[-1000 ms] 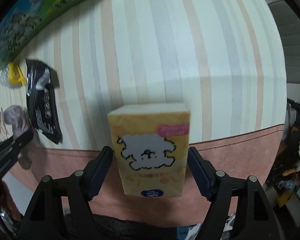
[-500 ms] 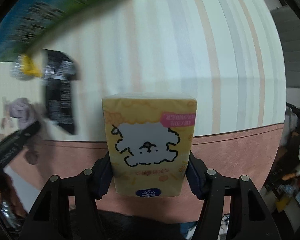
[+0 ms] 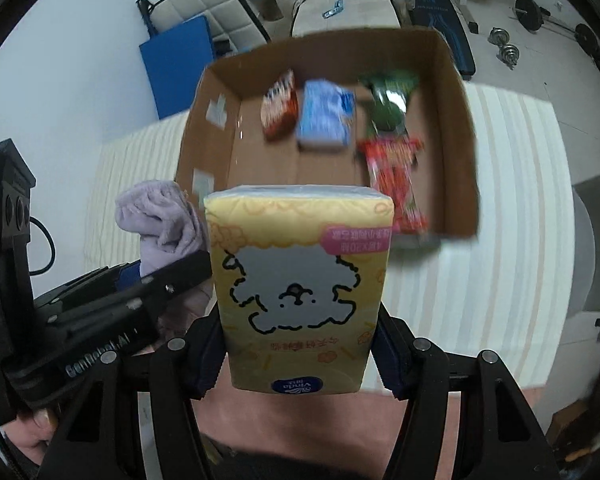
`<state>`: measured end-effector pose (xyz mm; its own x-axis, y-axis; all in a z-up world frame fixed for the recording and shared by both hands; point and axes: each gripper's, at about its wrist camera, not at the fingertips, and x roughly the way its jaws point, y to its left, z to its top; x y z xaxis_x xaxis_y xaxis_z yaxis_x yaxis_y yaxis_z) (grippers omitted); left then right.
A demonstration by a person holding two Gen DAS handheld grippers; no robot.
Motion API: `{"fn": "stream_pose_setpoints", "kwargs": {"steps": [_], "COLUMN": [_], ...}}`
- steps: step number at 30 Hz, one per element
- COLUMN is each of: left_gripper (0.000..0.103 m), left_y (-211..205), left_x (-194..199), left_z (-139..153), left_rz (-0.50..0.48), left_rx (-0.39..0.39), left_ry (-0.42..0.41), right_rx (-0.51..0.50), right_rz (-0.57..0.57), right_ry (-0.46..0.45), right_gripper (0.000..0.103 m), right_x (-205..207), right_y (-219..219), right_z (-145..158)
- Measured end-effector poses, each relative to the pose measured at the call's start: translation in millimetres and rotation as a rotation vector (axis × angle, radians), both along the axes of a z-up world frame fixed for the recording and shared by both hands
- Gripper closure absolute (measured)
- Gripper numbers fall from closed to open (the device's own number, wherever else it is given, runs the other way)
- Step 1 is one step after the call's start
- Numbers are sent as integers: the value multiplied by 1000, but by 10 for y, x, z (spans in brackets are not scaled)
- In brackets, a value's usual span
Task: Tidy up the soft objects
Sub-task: 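Drop the sock into the box with the left tool while the right tool drops the tissue pack, then grasp the silver scrubber with the left tool while the right tool grasps the black bag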
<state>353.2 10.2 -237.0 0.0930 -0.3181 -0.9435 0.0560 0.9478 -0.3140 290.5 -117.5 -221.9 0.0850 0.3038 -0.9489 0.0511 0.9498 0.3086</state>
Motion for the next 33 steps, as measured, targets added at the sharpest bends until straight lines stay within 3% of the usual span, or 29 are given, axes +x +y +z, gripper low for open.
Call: {"fn": "stream_pose_setpoints", "kwargs": {"steps": [4, 10, 13, 19, 20, 22, 24, 26, 29, 31, 33], "left_gripper": [68, 68, 68, 64, 64, 61, 54, 32, 17, 9, 7], "left_y": [64, -61, -152, -316, -327, -352, -363, -356, -332, -323, -312], "left_x": [484, 911, 992, 969, 958, 939, 936, 919, 886, 886, 834], "left_z": [-343, -878, -1156, -1424, -1431, -1409, -1331, -1256, -1105, -981, -864], "left_rz": [44, 35, 10, -64, -69, -86, -100, -100, -101, -103, -95], "left_rx": [-40, -51, -46, -10, -5, 17, 47, 48, 74, 99, 109], "left_ry": [122, 290, 362, 464, 468, 458, 421, 399, 350, 310, 275], "right_rx": [-6, -36, -50, -64, -70, -92, -93, -117, -121, -129, -134], "right_rz": [4, 3, 7, 23, 24, 21, 21, 31, 24, 24, 23], "right_ry": [49, 143, 191, 269, 270, 271, 272, 266, 262, 251, 236], "right_gripper": [38, 38, 38, 37, 35, 18, 17, 17, 15, 3, 0], "right_x": [385, 825, 905, 1001, 1013, 1039, 1049, 1064, 1084, 1081, 1070], "right_y": [-121, -189, -206, -214, -228, -264, -295, -317, -393, -424, -446], "right_z": [-192, -777, -1037, -1381, -1401, -1414, -1392, -1359, -1280, -1219, -1153]}}
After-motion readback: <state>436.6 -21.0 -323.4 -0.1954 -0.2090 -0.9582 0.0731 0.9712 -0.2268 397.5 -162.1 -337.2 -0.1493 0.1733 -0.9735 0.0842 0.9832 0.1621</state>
